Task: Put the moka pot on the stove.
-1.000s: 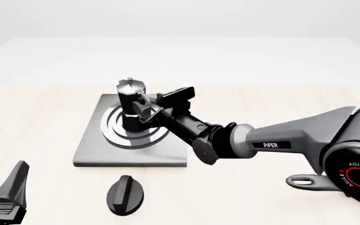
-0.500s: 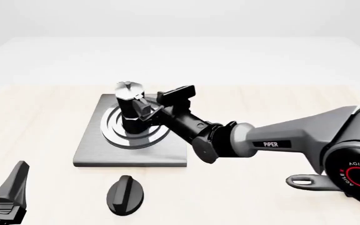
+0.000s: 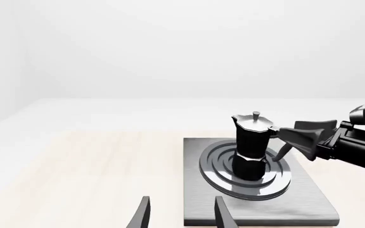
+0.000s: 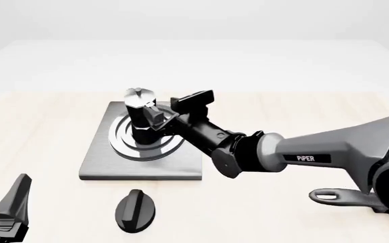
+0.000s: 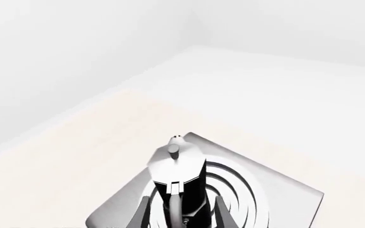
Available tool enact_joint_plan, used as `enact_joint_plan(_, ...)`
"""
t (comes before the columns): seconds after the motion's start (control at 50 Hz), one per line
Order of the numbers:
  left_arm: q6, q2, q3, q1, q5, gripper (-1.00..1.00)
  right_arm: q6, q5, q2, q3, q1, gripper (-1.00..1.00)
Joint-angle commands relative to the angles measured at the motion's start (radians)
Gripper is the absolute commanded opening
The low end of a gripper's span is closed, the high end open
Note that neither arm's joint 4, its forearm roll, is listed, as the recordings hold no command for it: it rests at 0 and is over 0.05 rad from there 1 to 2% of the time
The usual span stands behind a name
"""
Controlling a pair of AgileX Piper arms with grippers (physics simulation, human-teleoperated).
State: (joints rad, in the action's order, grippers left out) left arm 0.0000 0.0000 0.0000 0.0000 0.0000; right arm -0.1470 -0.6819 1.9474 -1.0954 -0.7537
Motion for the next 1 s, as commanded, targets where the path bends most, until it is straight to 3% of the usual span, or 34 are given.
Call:
enact_joint_plan(0.02,0.0,0.0,0.0,0.0,0.0,1.0,0.004,0.009,-0.044,0.03,-0.009,1.0)
enact_joint_plan(0.74,0.0,0.0,0.0,0.0,0.0,1.0,0.051,0.034,-0.222,0.128,-0.024,1.0)
enact_joint_plan(1.0,0.0,0.0,0.0,0.0,0.0,1.0,0.068,0.038,-0.224,0.133,-0.015,1.0)
